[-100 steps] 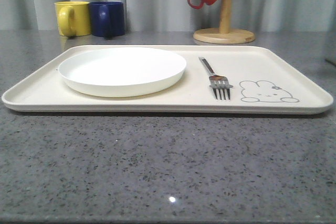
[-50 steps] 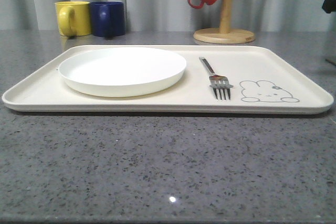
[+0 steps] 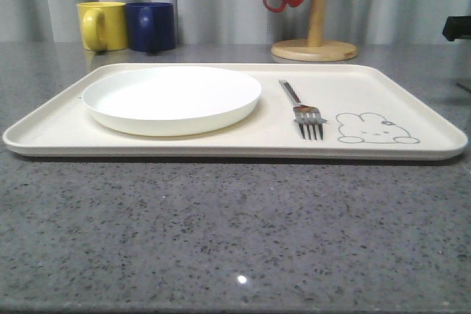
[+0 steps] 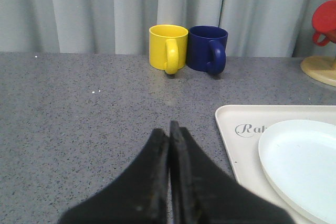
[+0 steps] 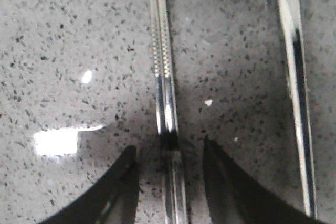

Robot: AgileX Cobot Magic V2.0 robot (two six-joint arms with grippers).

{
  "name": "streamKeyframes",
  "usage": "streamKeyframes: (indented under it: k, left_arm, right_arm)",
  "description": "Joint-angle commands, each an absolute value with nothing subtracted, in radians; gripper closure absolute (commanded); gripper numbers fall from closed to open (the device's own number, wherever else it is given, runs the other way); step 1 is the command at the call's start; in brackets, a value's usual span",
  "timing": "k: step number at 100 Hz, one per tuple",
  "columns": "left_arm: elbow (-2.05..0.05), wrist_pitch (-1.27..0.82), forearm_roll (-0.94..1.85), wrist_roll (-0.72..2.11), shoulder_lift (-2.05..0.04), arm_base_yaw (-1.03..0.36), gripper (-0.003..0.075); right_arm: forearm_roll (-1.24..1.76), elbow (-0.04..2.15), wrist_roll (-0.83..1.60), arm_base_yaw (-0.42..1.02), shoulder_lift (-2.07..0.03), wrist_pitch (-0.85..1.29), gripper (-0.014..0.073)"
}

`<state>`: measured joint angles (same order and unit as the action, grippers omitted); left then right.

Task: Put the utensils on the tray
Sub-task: 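Move the right gripper back and grasp the chopsticks, then carry the chopsticks onto the tray beside the fork and release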

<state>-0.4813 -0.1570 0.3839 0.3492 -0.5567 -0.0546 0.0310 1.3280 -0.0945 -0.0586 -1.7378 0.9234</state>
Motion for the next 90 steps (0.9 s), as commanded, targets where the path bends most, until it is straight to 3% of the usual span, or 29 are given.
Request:
streamKeyframes:
  k: [1,9,33,61,90]
  left_arm:
    - [-0.511,-0.076,0.395,0.339,-0.557,-0.052,0.0738]
    - [-0.511,-0.076,0.395,0.339,-0.557,-0.052,0.0738]
    - [-0.511,-0.076,0.395,0.339,-0.557,-0.052,0.0738]
    - [-0.511,-0.076,0.395,0.339,-0.557,-0.052,0.0738]
    - [-0.511,-0.076,0.395,0.339,-0.557,-0.052,0.0738]
  right_arm:
    - [0.033,1.356,-0.084,-0.066,-1.710,0.904,0.0288]
    - [0.034,1.356,-0.084,-0.066,-1.710,0.904,0.0329]
    - [0.050,1.357,-0.089,-0.066,-1.706,0.911,0.0574]
    - [0.056,1.357,-0.115,-0.066,-1.683,0.925,0.0579]
    - [0.063,1.357,-0.181,-0.008,-1.507,0.933,0.0579]
